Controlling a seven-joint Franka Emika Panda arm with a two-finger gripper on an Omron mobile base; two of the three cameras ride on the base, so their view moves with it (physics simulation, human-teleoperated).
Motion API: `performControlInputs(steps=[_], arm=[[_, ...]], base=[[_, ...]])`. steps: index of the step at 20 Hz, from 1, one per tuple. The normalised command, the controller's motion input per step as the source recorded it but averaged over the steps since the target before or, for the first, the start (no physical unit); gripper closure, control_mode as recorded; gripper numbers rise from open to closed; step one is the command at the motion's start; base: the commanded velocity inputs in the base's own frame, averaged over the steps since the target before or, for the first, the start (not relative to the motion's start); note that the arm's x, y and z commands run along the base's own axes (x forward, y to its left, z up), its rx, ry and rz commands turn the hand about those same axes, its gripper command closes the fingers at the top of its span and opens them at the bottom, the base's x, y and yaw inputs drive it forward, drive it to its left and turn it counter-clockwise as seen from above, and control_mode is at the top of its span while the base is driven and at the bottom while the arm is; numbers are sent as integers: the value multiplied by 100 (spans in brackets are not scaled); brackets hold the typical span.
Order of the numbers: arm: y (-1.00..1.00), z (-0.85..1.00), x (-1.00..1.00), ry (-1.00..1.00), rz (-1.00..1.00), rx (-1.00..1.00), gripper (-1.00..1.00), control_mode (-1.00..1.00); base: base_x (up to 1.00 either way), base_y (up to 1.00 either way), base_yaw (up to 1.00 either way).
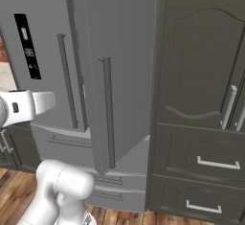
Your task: Move the hot dog bun to the plate on the dining table and place the condiment next to that plate. Then navigate to the fridge and take the sausage and place it on the plate as well.
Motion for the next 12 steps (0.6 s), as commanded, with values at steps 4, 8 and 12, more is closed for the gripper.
performControlInputs(steps=[4,8,12], arm=[[99,4,44,11,-15,-28,-100,-100],[70,0,88,15,-28,-27,-100,-100],[24,-2,99,14,-29,-22,-100,-100]], base=[[0,0,0],[0,0,0],[0,0,0]])
